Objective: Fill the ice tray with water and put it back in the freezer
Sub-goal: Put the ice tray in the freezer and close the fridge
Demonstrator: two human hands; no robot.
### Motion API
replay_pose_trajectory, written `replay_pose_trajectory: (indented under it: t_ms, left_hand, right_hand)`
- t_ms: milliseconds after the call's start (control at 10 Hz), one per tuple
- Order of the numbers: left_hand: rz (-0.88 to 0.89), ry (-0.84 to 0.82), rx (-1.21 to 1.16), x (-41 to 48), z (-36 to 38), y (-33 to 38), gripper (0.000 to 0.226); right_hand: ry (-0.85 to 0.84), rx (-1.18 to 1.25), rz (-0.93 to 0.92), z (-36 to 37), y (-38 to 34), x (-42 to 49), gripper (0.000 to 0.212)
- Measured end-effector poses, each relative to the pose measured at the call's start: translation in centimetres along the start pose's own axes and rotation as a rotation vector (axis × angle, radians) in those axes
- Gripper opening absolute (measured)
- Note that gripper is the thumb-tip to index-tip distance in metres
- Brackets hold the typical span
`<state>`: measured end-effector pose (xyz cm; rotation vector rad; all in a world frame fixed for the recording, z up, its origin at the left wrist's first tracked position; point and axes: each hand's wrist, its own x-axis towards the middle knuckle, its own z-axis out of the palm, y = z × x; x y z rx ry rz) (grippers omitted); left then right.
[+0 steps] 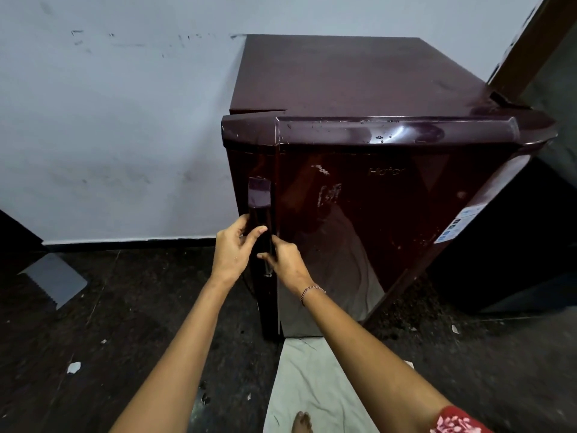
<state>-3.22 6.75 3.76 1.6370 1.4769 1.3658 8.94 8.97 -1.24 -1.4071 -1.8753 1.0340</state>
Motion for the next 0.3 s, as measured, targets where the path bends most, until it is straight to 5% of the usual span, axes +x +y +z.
replay_pose_trajectory:
  t_ms: [200,300]
  left_hand:
    - [-0.023,0.135,0.356,-3.2,1.3,0.4,0.044]
    - [-0.086,0.058,0.616,-6.6,2.3,0.5,0.058]
  right_hand:
    - [0.045,-0.185,0.043,0.1,0.6,-3.8,0.053]
    - [0.072,-0.3,0.099,-0.4,2.6,-7.7,0.063]
